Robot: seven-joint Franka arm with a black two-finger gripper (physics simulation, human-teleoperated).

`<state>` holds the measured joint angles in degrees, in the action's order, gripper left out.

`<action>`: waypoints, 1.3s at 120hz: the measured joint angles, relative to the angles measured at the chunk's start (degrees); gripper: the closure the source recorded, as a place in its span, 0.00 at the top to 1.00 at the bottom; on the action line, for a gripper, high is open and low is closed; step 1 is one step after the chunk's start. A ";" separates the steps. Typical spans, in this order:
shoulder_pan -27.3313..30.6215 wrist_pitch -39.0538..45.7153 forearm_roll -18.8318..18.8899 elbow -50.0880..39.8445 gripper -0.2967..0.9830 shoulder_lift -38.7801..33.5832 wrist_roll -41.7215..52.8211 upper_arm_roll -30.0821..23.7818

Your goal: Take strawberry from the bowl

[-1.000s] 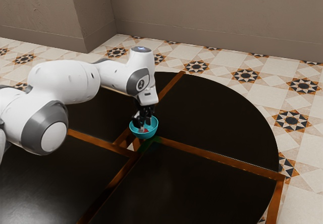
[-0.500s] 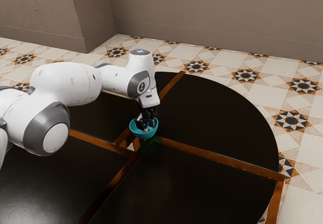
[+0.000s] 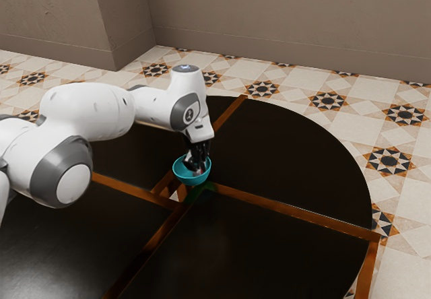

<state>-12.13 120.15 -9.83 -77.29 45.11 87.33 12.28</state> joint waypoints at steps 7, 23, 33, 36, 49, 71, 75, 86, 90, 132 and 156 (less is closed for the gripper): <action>0.00 0.00 0.01 -0.14 0.23 -0.71 0.03 0.01; -0.10 -0.24 0.17 -1.46 0.21 -3.38 0.05 0.01; -0.25 -0.57 0.33 -2.91 0.20 -5.81 0.03 0.01; -0.31 -0.65 0.36 -3.24 0.20 -6.58 0.02 0.01; -0.85 -1.06 0.51 -4.42 0.19 -9.84 -0.05 0.02; -5.87 -0.75 0.23 -5.02 0.18 -11.03 -0.60 -0.21; -6.68 -0.48 0.16 -5.02 0.18 -10.85 -0.77 -0.50; -7.79 0.77 -0.40 -4.71 0.17 -8.61 -1.26 -1.79; -8.23 1.31 -0.62 -4.61 0.17 -7.76 -1.43 -2.25; -11.79 5.82 -2.13 -4.41 0.17 -3.94 -3.00 -3.24; -12.26 5.68 -2.31 -4.39 0.47 -3.90 -3.45 -3.19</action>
<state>-24.39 125.84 -12.13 -81.68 41.21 83.87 9.09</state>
